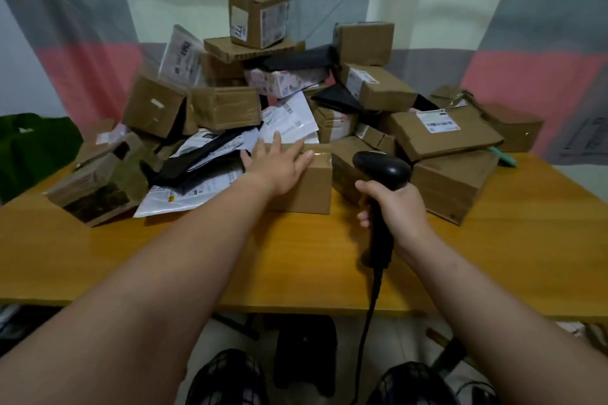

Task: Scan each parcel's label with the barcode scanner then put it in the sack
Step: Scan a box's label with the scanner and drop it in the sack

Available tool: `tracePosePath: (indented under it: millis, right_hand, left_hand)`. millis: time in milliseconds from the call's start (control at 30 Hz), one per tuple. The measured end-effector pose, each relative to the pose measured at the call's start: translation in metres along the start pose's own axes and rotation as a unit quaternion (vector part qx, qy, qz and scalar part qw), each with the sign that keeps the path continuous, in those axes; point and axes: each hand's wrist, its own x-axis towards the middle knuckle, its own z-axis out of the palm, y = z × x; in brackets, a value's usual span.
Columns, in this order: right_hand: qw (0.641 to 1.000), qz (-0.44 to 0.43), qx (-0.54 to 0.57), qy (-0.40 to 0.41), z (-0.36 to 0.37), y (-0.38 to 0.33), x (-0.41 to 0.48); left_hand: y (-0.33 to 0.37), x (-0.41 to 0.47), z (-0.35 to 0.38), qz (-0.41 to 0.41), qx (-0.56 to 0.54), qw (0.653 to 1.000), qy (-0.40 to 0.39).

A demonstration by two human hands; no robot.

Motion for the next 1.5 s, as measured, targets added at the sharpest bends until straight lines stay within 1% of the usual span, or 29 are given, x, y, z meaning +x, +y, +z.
tracePosePath:
  millis: [67, 167, 300, 367, 467, 533, 600, 633, 700, 733, 833, 967, 1000, 1033, 1133, 1200, 1233, 1300, 1367, 1500]
  right_hand:
    - [1.000, -0.004, 0.029, 0.004, 0.000, 0.002, 0.001]
    - [0.998, -0.017, 0.051, -0.027, 0.003, 0.001, -0.002]
    - [0.993, 0.018, 0.099, -0.064, 0.008, -0.001, -0.006]
    - [0.991, 0.035, 0.116, -0.054, 0.012, 0.000, -0.008]
    - [0.991, 0.045, 0.120, -0.048, 0.016, 0.004, -0.013]
    - [0.990, 0.043, 0.122, -0.056, 0.018, 0.006, -0.018]
    - [0.990, 0.046, 0.121, -0.057, 0.021, 0.007, -0.024]
    - [0.990, 0.050, 0.121, -0.058, 0.023, 0.007, -0.026]
    - [0.988, 0.062, 0.124, -0.066, 0.028, 0.008, -0.029]
    - [0.988, 0.063, 0.125, -0.070, 0.030, 0.008, -0.031]
    - [0.992, 0.035, 0.102, -0.065, 0.030, 0.010, -0.035]
    - [0.987, 0.031, 0.125, -0.097, 0.030, 0.013, -0.044]
    - [0.987, 0.026, 0.120, -0.105, 0.032, 0.015, -0.046]
    - [0.988, 0.016, 0.108, -0.110, 0.034, 0.016, -0.049]
    - [0.990, -0.019, 0.078, -0.112, 0.035, 0.018, -0.053]
    - [0.993, -0.038, 0.058, -0.096, 0.032, 0.015, -0.054]
    - [0.994, -0.049, 0.041, -0.086, 0.029, 0.012, -0.056]
    - [0.993, -0.078, -0.012, -0.085, 0.024, 0.007, -0.059]
    - [0.988, -0.110, -0.053, -0.099, 0.023, 0.008, -0.063]
    - [0.982, -0.144, -0.065, -0.106, 0.025, 0.019, -0.071]
  left_hand:
    - [-0.001, -0.005, 0.000, -0.007, -0.013, 1.000, -0.022]
    - [-0.008, -0.022, -0.006, 0.011, -0.012, 1.000, -0.010]
    - [-0.023, -0.057, -0.015, 0.047, -0.047, 0.996, 0.062]
    - [-0.030, -0.076, -0.008, 0.049, -0.124, 0.986, 0.099]
    - [-0.040, -0.094, 0.009, -0.021, -0.263, 0.956, 0.128]
    - [-0.047, -0.097, 0.016, -0.076, -0.283, 0.946, 0.138]
    - [-0.050, -0.098, 0.017, -0.117, -0.286, 0.944, 0.112]
    - [-0.048, -0.099, 0.017, -0.131, -0.307, 0.938, 0.092]
    - [-0.043, -0.103, 0.017, -0.142, -0.370, 0.916, 0.060]
    - [-0.041, -0.106, 0.018, -0.145, -0.400, 0.903, 0.056]
    - [-0.038, -0.113, 0.019, -0.137, -0.489, 0.858, 0.081]
    - [-0.036, -0.117, 0.018, -0.096, -0.596, 0.795, 0.064]
    - [-0.036, -0.116, 0.017, -0.087, -0.599, 0.794, 0.062]
    - [-0.036, -0.115, 0.015, -0.077, -0.585, 0.805, 0.063]
    - [-0.038, -0.111, 0.003, -0.040, -0.497, 0.860, 0.106]
    - [-0.043, -0.110, -0.008, -0.019, -0.454, 0.880, 0.140]
    - [-0.048, -0.111, -0.011, -0.009, -0.437, 0.888, 0.143]
    - [-0.059, -0.115, -0.012, 0.016, -0.416, 0.901, 0.121]
    - [-0.064, -0.121, -0.007, 0.040, -0.428, 0.897, 0.101]
    - [-0.064, -0.125, -0.001, 0.037, -0.481, 0.868, 0.120]
